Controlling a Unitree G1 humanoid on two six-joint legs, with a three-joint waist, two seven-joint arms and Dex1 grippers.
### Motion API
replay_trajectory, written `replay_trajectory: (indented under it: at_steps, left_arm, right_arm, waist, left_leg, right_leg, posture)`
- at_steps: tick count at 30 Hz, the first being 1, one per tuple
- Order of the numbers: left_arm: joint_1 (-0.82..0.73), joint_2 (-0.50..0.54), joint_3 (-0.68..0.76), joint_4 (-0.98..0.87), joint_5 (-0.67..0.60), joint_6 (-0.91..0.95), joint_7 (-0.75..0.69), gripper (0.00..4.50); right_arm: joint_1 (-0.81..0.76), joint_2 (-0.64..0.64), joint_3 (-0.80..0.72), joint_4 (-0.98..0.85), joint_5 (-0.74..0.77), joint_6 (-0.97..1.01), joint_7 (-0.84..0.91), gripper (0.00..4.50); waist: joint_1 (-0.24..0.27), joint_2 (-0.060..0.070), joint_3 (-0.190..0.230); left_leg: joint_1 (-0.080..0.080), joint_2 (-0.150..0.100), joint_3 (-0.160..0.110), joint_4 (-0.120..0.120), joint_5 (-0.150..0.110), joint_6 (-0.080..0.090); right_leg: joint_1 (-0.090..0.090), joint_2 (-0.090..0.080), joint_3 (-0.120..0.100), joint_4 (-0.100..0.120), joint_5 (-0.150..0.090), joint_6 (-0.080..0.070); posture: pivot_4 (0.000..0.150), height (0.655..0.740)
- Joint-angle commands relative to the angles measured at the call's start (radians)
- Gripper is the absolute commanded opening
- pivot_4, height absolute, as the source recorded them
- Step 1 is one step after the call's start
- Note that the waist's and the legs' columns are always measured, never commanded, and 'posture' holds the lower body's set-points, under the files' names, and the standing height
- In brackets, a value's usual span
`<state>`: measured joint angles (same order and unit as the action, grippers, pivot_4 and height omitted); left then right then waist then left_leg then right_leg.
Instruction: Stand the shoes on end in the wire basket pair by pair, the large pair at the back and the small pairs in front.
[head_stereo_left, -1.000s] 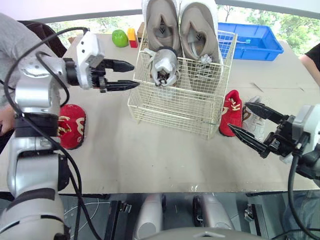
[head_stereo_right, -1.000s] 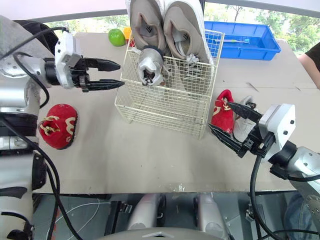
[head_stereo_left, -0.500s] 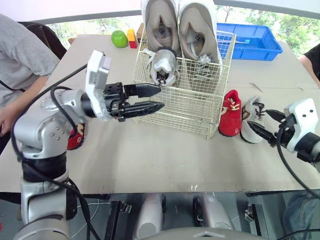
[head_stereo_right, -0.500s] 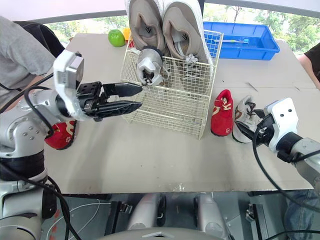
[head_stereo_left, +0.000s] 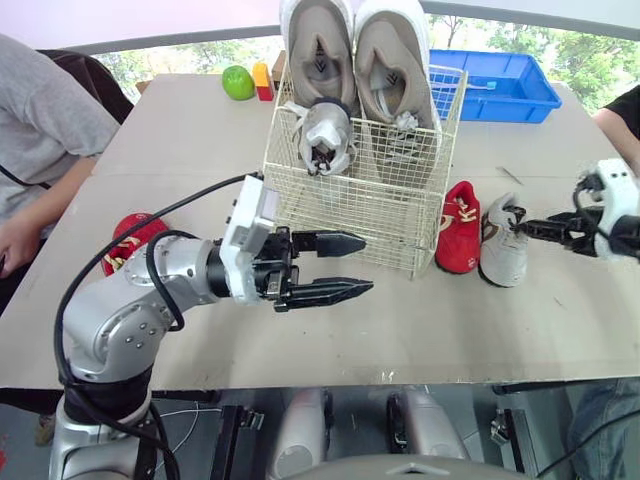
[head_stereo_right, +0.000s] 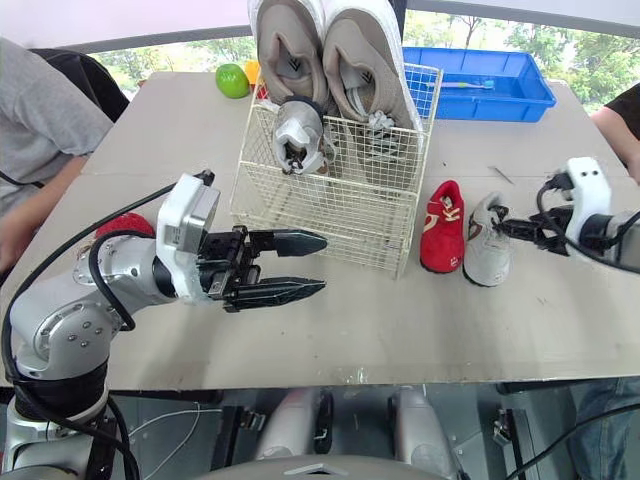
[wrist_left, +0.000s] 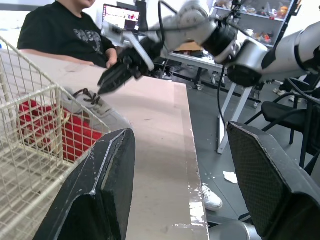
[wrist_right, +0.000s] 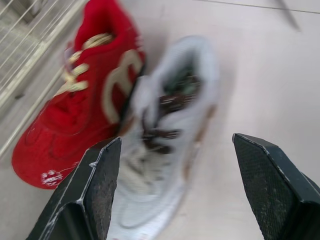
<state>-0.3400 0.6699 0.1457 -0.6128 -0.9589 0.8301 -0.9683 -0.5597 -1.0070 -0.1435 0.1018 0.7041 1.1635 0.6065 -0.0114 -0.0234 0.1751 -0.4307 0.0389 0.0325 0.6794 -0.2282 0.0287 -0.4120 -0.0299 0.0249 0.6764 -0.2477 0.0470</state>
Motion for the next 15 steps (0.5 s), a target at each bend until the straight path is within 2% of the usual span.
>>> replay_trajectory:
  at_steps: [1,7,12,15]
  left_arm:
    - [0.011,0.001,0.009,-0.054,-0.032,-0.031,0.029,3.15]
    - [0.035,0.017,0.018,-0.066,-0.044,-0.046,0.050,3.15]
    - [0.037,0.026,0.008,-0.062,-0.038,-0.066,0.051,3.15]
    - [0.036,0.030,0.006,-0.058,-0.039,-0.072,0.051,3.19]
  right_arm:
    - [-0.068,-0.028,0.068,0.089,-0.069,-0.052,0.112,3.39]
    - [-0.136,-0.027,0.154,0.196,-0.168,-0.116,0.229,3.39]
    - [-0.198,0.029,0.230,0.350,-0.281,-0.198,0.267,3.39]
    - [-0.220,0.049,0.264,0.404,-0.325,-0.217,0.312,2.44]
  waist:
    - [-0.001,0.000,0.000]
    - [-0.001,0.000,0.000]
    - [-0.002,0.000,0.000]
    - [-0.002,0.000,0.000]
  left_leg:
    - [0.000,0.000,0.000,0.000,0.000,0.000]
    - [0.000,0.000,0.001,-0.001,0.000,0.000]
    - [0.000,0.000,0.003,-0.001,0.000,0.000]
    - [0.000,0.000,0.005,-0.001,0.000,0.000]
  right_leg:
    - [0.000,0.000,0.000,0.000,0.000,0.000]
    - [-0.001,0.000,0.001,0.000,0.000,0.000]
    - [-0.001,0.000,0.001,0.000,0.000,0.000]
    - [-0.001,0.000,0.001,0.000,0.000,0.000]
  posture:
    - [0.150,0.7400]
    - [0.150,0.7400]
    - [0.150,0.7400]
    - [0.150,0.7400]
